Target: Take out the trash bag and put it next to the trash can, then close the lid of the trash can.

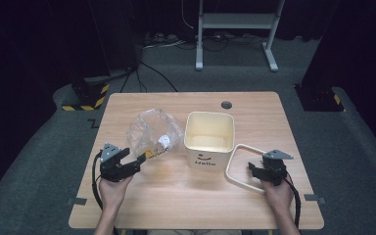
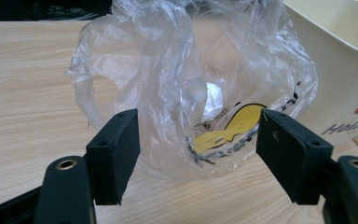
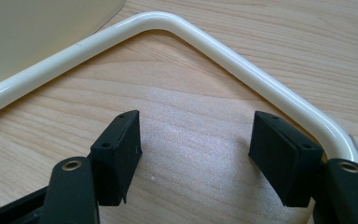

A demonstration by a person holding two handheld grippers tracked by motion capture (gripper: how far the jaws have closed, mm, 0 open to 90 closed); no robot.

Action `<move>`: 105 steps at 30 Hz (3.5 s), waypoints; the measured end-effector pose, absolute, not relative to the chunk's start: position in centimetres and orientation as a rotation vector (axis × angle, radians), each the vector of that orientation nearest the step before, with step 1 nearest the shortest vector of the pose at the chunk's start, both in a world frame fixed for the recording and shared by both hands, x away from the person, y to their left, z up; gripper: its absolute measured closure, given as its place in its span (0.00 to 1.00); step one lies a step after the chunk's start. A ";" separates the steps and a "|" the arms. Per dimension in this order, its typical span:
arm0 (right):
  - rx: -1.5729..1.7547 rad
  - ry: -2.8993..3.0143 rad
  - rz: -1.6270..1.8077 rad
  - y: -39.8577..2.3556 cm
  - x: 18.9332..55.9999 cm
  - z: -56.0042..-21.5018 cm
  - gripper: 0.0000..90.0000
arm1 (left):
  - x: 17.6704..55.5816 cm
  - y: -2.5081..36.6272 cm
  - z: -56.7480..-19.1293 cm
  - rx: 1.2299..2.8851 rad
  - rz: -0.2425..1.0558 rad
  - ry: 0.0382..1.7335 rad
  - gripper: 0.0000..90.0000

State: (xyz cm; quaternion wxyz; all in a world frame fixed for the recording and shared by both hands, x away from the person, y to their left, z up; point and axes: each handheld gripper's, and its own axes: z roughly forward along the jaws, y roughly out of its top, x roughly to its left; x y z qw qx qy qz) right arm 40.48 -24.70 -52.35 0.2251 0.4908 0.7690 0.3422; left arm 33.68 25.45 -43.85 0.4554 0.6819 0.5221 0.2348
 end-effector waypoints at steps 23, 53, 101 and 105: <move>1.352 2.121 0.944 -24.7 40.5 -52.3 0.37 | 32.9 25.1 -47.2 1.733 0.592 1.317 0.33; 1.355 2.118 0.942 -24.7 40.5 -52.3 0.37 | 34.5 24.2 -52.6 1.796 0.739 1.519 0.36; 1.423 1.975 1.012 -28.0 40.5 -50.0 0.53 | 36.3 24.4 -52.7 1.826 0.703 1.577 0.32; 1.447 1.951 1.004 -28.6 40.7 -50.0 0.59 | 36.3 24.4 -52.7 1.826 0.703 1.577 0.32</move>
